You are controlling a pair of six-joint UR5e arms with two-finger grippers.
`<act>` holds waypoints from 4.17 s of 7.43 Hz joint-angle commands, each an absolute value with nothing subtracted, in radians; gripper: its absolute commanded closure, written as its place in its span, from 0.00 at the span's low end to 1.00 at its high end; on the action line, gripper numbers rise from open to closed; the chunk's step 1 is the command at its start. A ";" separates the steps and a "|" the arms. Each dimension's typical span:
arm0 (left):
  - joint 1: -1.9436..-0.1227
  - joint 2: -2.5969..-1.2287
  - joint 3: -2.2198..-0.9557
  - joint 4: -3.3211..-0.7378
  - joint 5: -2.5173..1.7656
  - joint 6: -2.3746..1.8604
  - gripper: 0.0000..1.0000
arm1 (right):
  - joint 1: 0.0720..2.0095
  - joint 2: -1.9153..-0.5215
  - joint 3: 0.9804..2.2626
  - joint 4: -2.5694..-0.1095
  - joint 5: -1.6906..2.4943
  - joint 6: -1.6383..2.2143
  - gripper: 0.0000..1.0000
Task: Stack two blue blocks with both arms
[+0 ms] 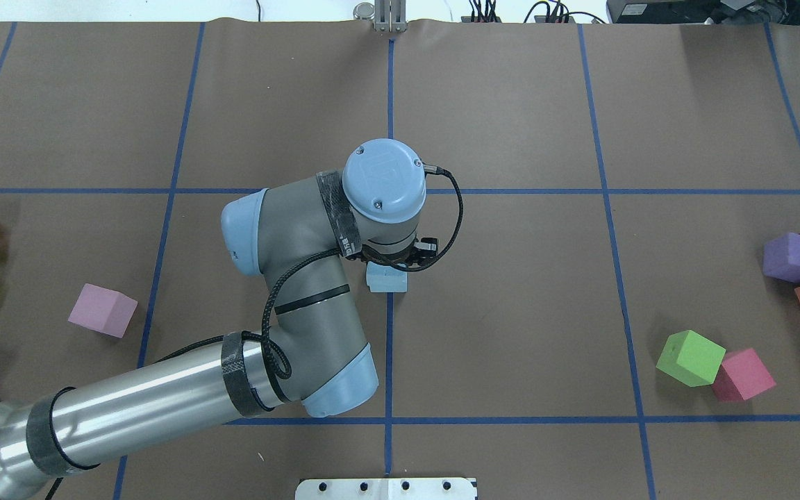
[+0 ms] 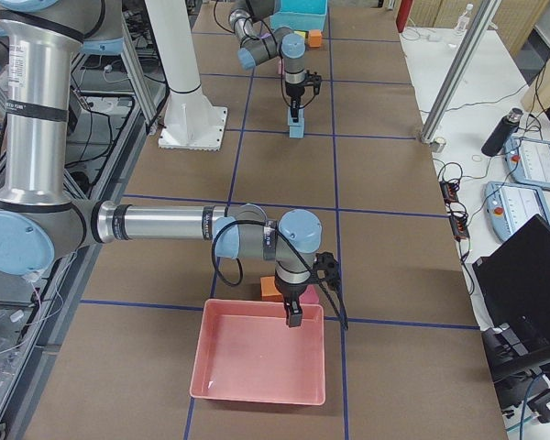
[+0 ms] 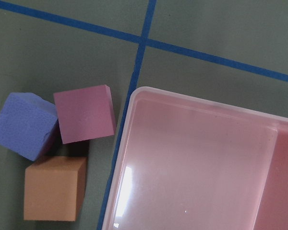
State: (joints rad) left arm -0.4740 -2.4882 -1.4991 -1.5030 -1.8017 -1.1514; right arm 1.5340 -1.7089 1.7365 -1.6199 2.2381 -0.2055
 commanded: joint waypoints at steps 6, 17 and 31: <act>-0.486 -2.488 -1.476 -1.526 -1.804 -1.161 0.72 | 1.534 -1.709 1.732 -1.620 2.238 -0.206 0.00; -0.672 -2.336 -1.757 -1.476 -2.049 -1.090 0.02 | 1.534 -1.709 1.730 -1.620 2.252 -0.206 0.00; -1.564 -1.380 -1.741 -1.636 -2.353 0.189 0.02 | 1.545 -1.715 1.721 -1.620 2.269 -0.127 0.00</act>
State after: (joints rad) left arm -1.5181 -1.4345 -1.7421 -1.5731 -2.2993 0.1856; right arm 1.5436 -1.7153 1.7217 -1.6199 2.2687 -0.1273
